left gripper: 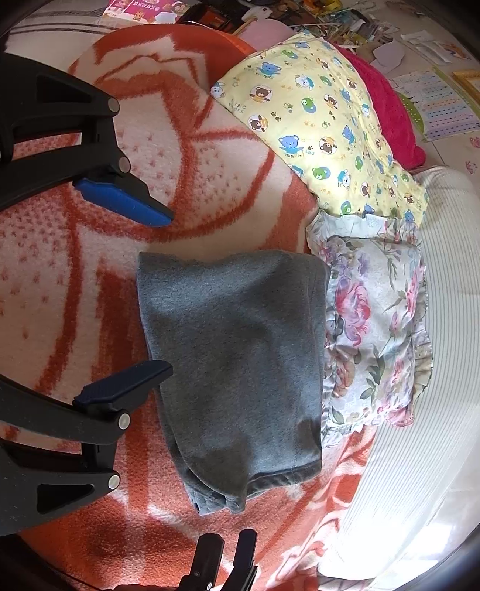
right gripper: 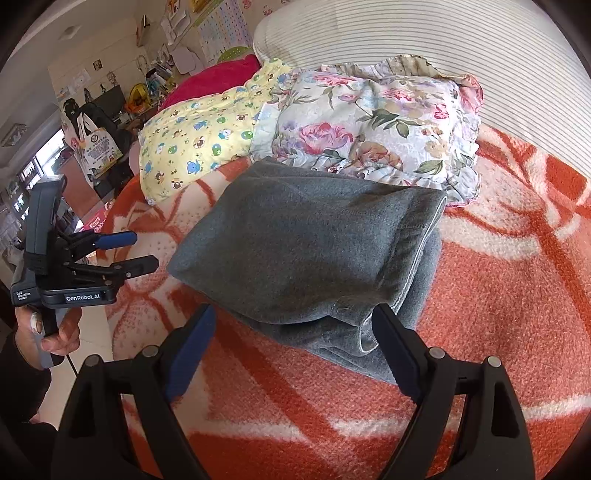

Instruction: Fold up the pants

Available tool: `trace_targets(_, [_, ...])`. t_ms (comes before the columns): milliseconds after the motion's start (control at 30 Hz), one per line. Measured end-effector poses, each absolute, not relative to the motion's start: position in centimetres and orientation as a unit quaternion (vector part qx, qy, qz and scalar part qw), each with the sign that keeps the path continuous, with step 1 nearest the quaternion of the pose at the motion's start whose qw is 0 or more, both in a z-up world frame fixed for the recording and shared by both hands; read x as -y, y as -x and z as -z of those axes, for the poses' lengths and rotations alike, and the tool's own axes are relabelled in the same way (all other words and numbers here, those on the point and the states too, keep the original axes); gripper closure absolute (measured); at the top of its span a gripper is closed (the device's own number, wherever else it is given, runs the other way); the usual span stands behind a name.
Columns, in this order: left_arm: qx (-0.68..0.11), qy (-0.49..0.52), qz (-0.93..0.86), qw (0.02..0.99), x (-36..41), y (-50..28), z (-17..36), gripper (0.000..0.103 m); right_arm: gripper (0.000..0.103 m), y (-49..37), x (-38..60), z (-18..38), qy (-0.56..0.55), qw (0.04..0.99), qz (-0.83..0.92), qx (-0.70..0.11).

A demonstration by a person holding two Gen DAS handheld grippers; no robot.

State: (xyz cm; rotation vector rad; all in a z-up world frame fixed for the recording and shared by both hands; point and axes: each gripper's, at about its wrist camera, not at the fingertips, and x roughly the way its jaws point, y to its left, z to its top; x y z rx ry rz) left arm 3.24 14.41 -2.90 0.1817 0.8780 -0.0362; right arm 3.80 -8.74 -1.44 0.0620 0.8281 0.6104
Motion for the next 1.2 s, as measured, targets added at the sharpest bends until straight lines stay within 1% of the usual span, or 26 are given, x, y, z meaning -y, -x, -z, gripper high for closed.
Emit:
trace_targets(233, [-0.427,-0.091,0.009,0.899,-14.25,-3.0,2.99,0.026,0.016,-3.66,8.53,1.46,-0.027,0.868,-0.295,-0.398])
trace_targets(1200, [-0.426,-0.09,0.003,0.9,-14.28,-2.77,3.19,0.026,0.016,-3.74,8.13,1.87,-0.02,0.864,-0.3,-0.404])
